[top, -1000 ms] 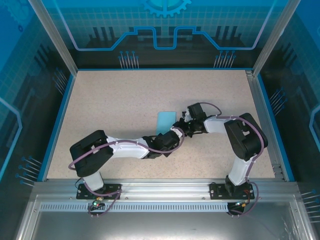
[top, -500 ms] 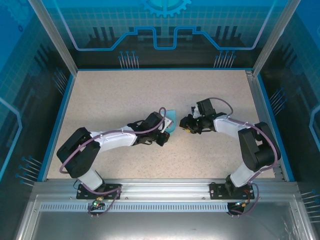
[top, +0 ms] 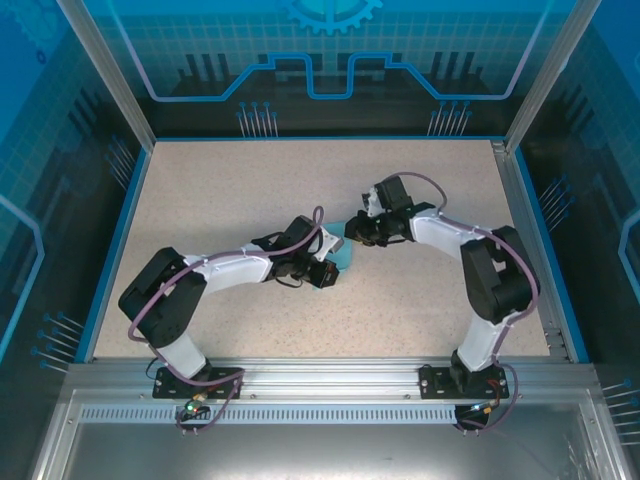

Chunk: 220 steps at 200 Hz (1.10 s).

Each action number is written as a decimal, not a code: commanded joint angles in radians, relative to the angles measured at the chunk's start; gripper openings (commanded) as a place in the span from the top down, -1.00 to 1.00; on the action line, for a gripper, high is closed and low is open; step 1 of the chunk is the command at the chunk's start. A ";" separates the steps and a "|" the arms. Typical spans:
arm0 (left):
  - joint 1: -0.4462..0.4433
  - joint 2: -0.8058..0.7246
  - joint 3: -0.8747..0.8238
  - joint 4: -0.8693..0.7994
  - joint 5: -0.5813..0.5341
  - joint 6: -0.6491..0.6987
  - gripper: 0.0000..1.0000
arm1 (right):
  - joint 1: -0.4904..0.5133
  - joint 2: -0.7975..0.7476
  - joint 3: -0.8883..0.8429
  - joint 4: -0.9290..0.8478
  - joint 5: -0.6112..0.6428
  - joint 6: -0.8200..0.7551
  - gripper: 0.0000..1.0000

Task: Fold a paper plane with a square sheet of paper (pick it up from the middle)
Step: Third fold the triangle at the center of the table.

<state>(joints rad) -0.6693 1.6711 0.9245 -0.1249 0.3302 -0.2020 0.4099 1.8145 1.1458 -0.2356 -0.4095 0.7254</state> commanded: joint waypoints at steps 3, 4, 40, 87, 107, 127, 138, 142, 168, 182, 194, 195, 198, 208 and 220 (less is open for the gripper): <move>0.010 0.018 0.034 -0.028 0.060 -0.007 1.00 | 0.021 0.092 0.080 -0.079 -0.016 -0.043 0.67; 0.011 0.019 0.035 -0.027 0.060 -0.007 1.00 | 0.020 0.095 0.083 -0.080 -0.016 -0.044 0.67; 0.013 0.037 0.052 -0.041 0.090 -0.007 1.00 | 0.029 0.220 0.192 -0.140 -0.019 -0.095 0.68; 0.024 0.058 0.084 -0.086 0.131 -0.004 1.00 | 0.042 0.317 0.256 -0.232 0.001 -0.203 0.68; 0.036 0.064 0.088 -0.091 0.130 -0.018 1.00 | 0.047 0.320 0.245 -0.255 0.032 -0.236 0.69; 0.051 0.074 0.096 -0.101 0.133 -0.027 1.00 | 0.049 0.306 0.222 -0.254 0.040 -0.257 0.69; 0.053 0.087 0.108 -0.119 0.125 -0.028 1.00 | 0.050 0.300 0.212 -0.252 0.036 -0.262 0.69; 0.056 0.091 0.113 -0.126 0.124 -0.026 1.00 | 0.051 0.298 0.209 -0.251 0.035 -0.262 0.69; 0.067 0.114 0.120 -0.138 0.097 -0.039 0.99 | 0.052 0.289 0.194 -0.242 0.038 -0.254 0.68; 0.073 0.122 0.117 -0.131 0.092 -0.045 0.97 | 0.053 0.289 0.187 -0.238 0.036 -0.249 0.68; 0.078 0.125 0.121 -0.135 0.078 -0.049 0.96 | 0.053 0.290 0.186 -0.235 0.034 -0.247 0.68; 0.079 0.126 0.121 -0.135 0.076 -0.050 0.96 | 0.054 0.291 0.186 -0.235 0.034 -0.246 0.68; 0.078 0.126 0.122 -0.137 0.070 -0.050 0.96 | 0.054 0.292 0.184 -0.234 0.033 -0.246 0.68; 0.080 0.133 0.129 -0.145 0.045 -0.051 0.96 | 0.056 0.293 0.183 -0.231 0.032 -0.244 0.68; 0.084 0.144 0.137 -0.155 0.029 -0.050 0.96 | 0.057 0.295 0.182 -0.229 0.033 -0.241 0.67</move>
<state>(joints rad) -0.5999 1.7885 1.0229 -0.2386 0.4038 -0.2379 0.4408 2.0949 1.3666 -0.3927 -0.3977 0.4923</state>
